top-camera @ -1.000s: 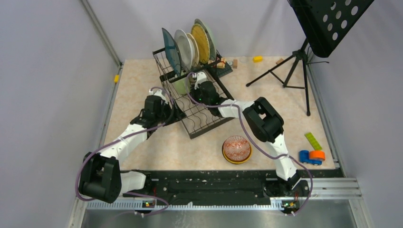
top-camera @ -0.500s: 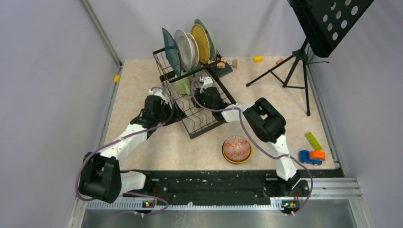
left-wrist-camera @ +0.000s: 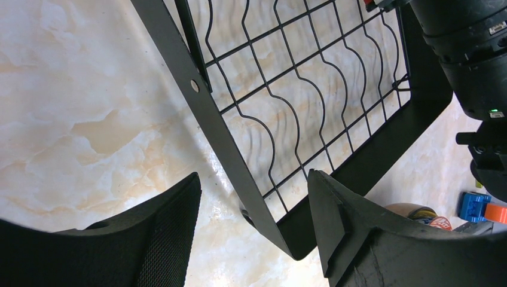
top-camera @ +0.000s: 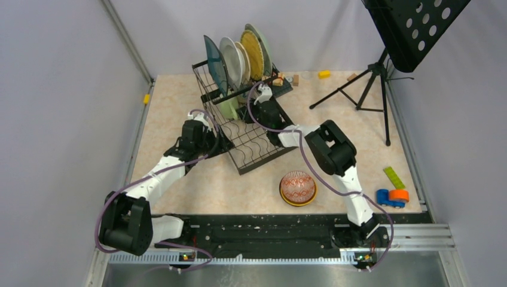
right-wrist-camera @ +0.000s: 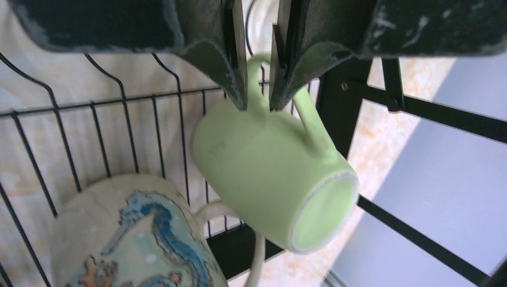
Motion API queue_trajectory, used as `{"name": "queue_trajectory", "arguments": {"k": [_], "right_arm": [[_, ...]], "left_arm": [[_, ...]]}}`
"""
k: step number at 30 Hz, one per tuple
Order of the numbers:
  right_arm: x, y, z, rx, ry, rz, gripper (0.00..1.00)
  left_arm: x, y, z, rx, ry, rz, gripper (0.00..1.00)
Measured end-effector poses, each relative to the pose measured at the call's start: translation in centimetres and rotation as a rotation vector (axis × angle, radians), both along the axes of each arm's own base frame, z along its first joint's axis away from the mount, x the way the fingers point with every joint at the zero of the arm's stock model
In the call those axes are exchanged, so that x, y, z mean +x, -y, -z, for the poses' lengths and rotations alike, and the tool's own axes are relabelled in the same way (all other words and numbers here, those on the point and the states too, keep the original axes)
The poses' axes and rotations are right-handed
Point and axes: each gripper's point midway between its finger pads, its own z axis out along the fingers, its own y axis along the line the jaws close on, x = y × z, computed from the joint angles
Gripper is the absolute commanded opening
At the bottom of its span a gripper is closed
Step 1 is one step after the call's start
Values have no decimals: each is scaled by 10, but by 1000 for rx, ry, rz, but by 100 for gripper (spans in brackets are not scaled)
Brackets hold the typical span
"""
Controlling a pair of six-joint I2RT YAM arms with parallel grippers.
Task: Load the mixed dishes into the dish rack
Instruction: Move the cup to the dish rack.
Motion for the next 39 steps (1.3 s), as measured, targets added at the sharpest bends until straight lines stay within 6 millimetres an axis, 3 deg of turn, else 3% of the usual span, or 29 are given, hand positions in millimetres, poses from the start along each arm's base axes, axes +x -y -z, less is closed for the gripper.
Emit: {"name": "queue_trajectory", "arguments": {"k": [15,20,26,28,34,39], "right_arm": [[0,-24,-1,69,-23,-65,24],[-10,-28,12,46,-67,-92,29],[-26,-16,31,-16,-109,-99,35],[-36,-8,29,-35,-119,-105,37],[-67,26,-24,-35,-78,-95,48],[-101,88,-86,-12,10,24,54]], "left_arm": [[-1,0,2,2,-3,0,70],[-1,0,2,2,-4,0,70],[-1,-1,3,3,-5,0,70],[-1,-1,3,3,-5,0,70],[-1,0,2,9,3,13,74],[0,0,1,23,26,37,74]]}}
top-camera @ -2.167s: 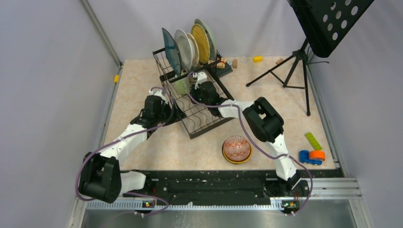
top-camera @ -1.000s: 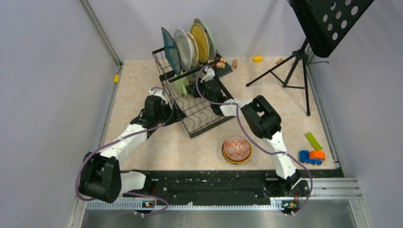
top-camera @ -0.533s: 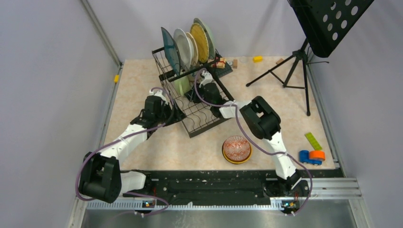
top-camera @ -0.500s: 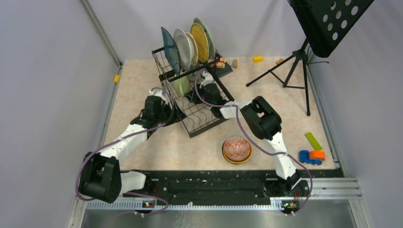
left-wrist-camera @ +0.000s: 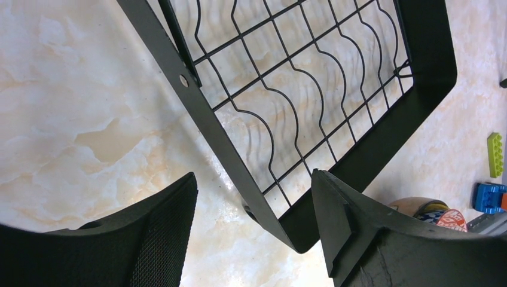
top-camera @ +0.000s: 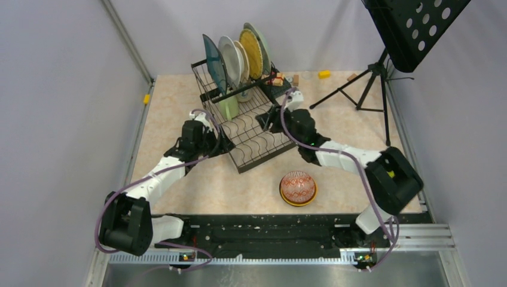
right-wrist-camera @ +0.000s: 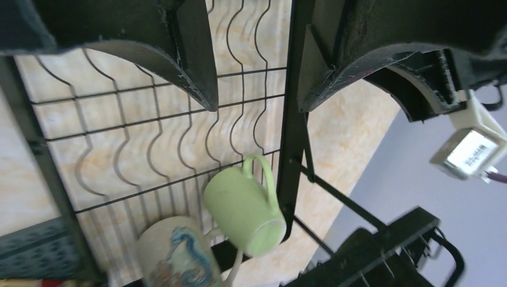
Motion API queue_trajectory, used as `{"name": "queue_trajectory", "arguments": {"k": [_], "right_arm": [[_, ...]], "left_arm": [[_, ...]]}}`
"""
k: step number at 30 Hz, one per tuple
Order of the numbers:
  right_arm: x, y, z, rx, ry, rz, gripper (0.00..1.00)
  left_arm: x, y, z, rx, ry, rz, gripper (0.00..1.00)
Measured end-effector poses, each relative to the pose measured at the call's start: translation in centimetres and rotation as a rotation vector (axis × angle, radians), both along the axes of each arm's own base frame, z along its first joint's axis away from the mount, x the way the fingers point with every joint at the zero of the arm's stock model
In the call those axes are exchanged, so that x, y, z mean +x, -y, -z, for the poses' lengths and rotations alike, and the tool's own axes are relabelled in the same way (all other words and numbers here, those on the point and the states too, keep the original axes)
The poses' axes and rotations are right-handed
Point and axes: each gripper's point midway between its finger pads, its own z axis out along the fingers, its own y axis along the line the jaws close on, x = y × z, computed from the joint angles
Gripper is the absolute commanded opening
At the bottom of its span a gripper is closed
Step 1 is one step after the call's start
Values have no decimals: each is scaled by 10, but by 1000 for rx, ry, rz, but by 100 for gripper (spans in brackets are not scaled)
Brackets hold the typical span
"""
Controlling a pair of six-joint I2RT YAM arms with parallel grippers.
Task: Load the mixed dishes into the dish rack
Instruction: Move the cup to the dish rack, then pick up the bowl from the center of the board.
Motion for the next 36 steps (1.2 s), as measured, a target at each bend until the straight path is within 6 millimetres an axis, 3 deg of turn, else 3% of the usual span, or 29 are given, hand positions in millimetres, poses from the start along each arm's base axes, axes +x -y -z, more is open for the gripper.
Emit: {"name": "queue_trajectory", "arguments": {"k": [3,5,8,11,15,19,23,25,29,36], "right_arm": [[-5,30,-20,-12,12,78,56],[-6,49,-21,-44,-14,135,57],[-13,78,-6,-111,-77,220,58],[-32,107,19,-161,-146,292,58],[-57,140,43,-153,-197,384,58],[-64,164,46,-101,-211,500,58],[-60,183,40,-59,-219,633,58],[-59,192,39,-62,-229,694,58],[-60,208,35,-64,-230,784,58],[-65,222,19,-9,-208,847,58]], "left_arm": [[1,1,-2,6,21,23,74],[1,3,-5,10,37,40,74],[-1,5,-11,19,55,69,74],[-1,14,-27,32,88,128,74],[-4,45,-60,43,184,266,73],[-19,96,-75,69,243,473,69],[-38,144,-56,109,213,660,66],[-50,158,-40,131,173,733,65],[-71,170,-18,150,98,841,63],[-86,181,-18,133,66,945,63]]}}
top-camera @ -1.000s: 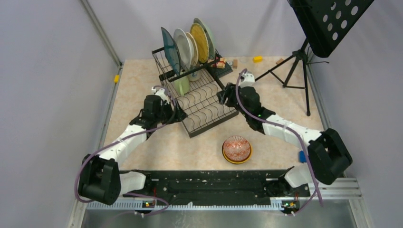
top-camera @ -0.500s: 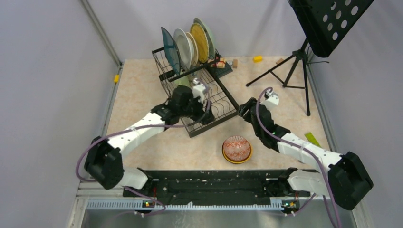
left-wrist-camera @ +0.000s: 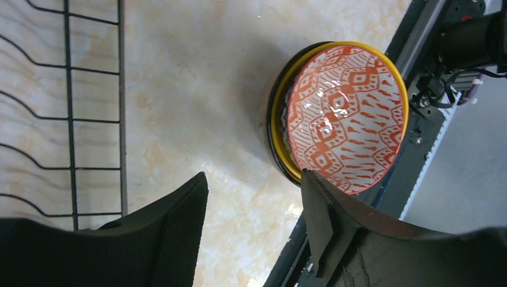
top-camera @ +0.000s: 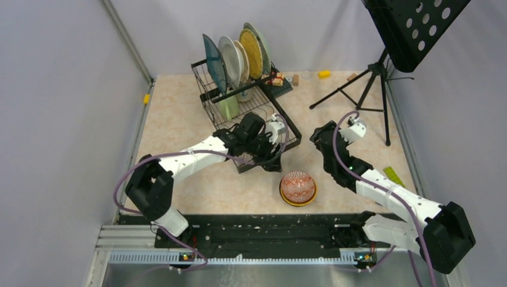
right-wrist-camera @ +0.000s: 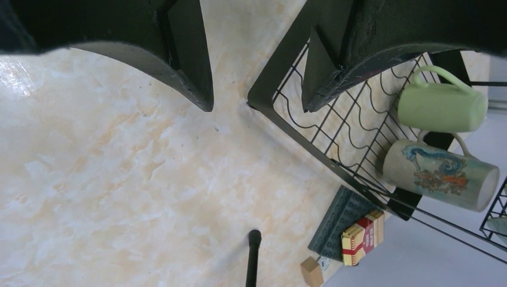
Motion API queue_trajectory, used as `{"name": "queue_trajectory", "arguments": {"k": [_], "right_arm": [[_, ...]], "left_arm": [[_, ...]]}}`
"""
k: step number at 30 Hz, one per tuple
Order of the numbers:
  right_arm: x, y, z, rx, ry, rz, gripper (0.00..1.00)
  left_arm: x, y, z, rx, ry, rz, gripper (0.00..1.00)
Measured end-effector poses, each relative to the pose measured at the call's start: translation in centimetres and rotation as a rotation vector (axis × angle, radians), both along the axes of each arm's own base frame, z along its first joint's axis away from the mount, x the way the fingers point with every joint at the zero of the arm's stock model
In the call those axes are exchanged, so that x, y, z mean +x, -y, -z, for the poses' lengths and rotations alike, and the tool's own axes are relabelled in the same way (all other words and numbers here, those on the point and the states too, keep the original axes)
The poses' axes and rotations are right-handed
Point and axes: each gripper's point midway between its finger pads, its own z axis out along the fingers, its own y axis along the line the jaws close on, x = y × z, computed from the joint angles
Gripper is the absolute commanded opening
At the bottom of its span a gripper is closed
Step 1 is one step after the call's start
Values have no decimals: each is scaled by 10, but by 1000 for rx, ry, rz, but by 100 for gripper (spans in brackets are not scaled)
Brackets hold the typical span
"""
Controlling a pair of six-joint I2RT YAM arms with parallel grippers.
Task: Load the mixed dishes into the dish rack
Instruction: Pick up the bowl from the center of the board.
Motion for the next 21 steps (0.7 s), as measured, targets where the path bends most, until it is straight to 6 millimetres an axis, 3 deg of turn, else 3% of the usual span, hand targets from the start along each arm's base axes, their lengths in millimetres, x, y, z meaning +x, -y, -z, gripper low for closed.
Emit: {"name": "queue_trajectory", "arguments": {"k": [13,21], "right_arm": [[-3,4,3,3,-7,20,58],[-3,6,3,17,-3,37,58]], "left_arm": [[-33,25,9,11,-80,151,59],[-36,37,16,64,-97,165,52]]}}
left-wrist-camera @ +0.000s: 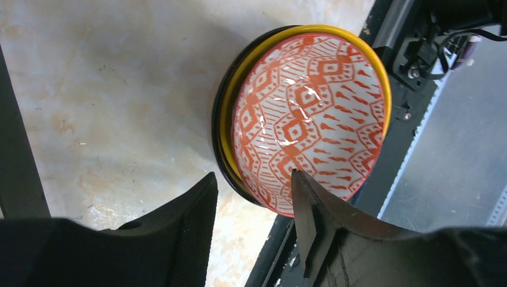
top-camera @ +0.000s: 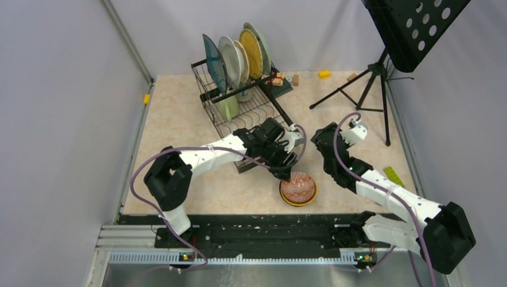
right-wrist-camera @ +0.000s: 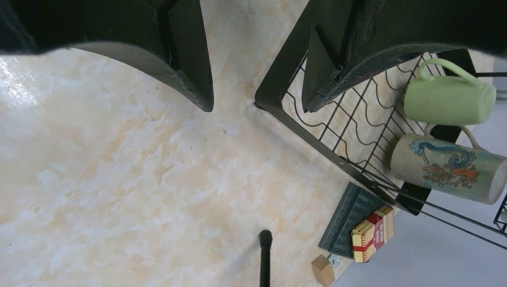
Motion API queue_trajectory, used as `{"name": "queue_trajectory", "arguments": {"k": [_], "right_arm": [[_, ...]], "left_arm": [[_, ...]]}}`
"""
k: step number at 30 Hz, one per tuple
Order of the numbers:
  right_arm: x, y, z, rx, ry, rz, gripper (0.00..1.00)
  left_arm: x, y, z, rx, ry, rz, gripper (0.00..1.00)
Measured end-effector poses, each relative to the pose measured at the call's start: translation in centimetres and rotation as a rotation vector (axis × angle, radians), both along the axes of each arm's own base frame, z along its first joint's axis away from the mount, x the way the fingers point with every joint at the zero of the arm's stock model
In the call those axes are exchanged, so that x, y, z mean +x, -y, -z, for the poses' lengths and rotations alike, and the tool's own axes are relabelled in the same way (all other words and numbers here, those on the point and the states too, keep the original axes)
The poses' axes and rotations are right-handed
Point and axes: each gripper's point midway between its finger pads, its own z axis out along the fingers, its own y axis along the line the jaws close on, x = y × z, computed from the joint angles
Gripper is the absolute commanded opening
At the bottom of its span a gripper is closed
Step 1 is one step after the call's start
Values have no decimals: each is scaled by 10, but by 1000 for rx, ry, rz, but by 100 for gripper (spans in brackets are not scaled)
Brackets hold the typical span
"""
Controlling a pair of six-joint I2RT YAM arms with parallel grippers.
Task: Load the mixed dishes into the dish rack
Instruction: Pick up the bowl from the center of the board.
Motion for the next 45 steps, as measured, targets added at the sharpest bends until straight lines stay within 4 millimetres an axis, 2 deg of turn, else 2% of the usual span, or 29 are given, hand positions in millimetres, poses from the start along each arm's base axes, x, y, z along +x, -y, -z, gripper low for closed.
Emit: {"name": "queue_trajectory", "arguments": {"k": [8,14,19,26,37,43,45], "right_arm": [[-6,8,11,-10,-18,24,58],[-6,8,11,-4,-18,29,58],[-6,8,11,2,-16,31,58],[-6,8,11,2,-17,31,58],[-6,7,11,11,-16,31,58],[-6,7,11,11,-16,31,58],[-6,7,11,11,-15,29,66]], "left_arm": [[-2,-4,20,104,6,-15,43],[-5,1,15,112,25,-7,32],[-5,4,12,110,37,-4,32],[-5,3,21,138,31,-8,31],[0,5,21,131,47,-20,1],[1,6,21,128,54,-22,0],[2,6,20,128,59,-24,0]]}}
